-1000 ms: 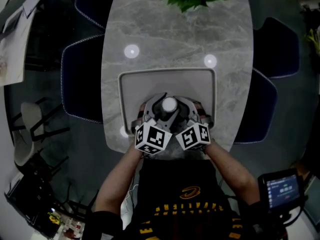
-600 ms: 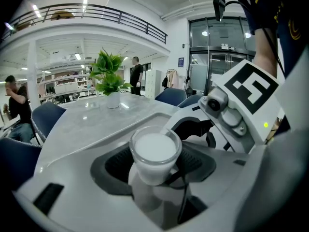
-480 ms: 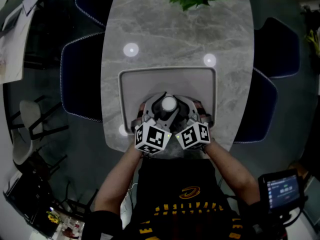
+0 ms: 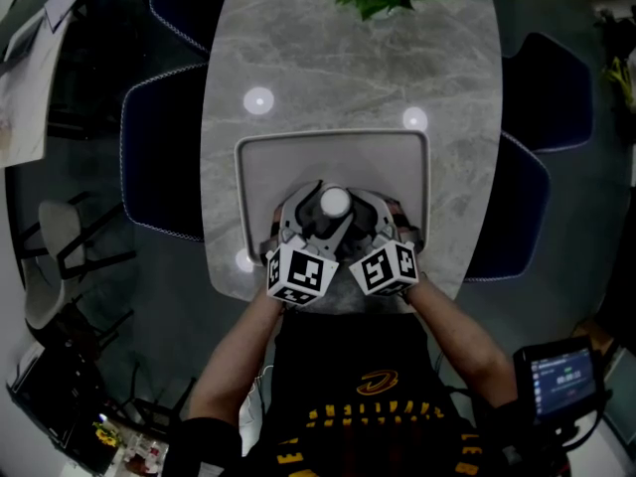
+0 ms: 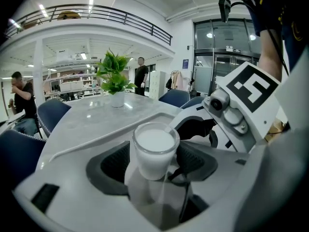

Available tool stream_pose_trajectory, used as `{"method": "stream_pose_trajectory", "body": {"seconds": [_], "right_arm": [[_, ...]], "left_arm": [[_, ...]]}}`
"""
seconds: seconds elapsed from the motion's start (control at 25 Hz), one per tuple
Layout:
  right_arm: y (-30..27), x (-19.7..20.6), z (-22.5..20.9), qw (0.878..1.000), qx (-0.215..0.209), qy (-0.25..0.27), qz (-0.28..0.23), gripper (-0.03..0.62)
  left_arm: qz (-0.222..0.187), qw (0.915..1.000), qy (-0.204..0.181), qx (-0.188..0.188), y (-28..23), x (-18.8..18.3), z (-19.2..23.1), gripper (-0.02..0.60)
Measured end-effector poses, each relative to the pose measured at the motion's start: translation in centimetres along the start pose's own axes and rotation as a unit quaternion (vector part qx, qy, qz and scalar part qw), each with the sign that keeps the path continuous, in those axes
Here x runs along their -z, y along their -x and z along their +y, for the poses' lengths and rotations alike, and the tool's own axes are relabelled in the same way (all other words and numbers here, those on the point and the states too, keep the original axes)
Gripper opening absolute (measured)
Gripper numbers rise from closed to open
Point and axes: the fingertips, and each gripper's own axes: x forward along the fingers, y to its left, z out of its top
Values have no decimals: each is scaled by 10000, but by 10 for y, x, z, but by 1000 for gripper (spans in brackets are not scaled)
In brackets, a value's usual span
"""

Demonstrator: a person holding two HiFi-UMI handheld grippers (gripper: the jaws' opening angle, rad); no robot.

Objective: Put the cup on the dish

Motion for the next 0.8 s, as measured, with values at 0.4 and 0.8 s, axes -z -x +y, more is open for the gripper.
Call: {"method": "stream_pose_trajectory", "body": {"seconds": [0.4, 0.8], "right_arm": [[17, 3, -5, 9995, 185, -191, -139, 232], [72, -23, -8, 9901, 321, -1001, -930, 65]], "left_arm": [[20, 9997, 235, -79, 12, 6, -2, 291], [-316, 9957, 680, -546, 76, -11, -4, 181]]}}
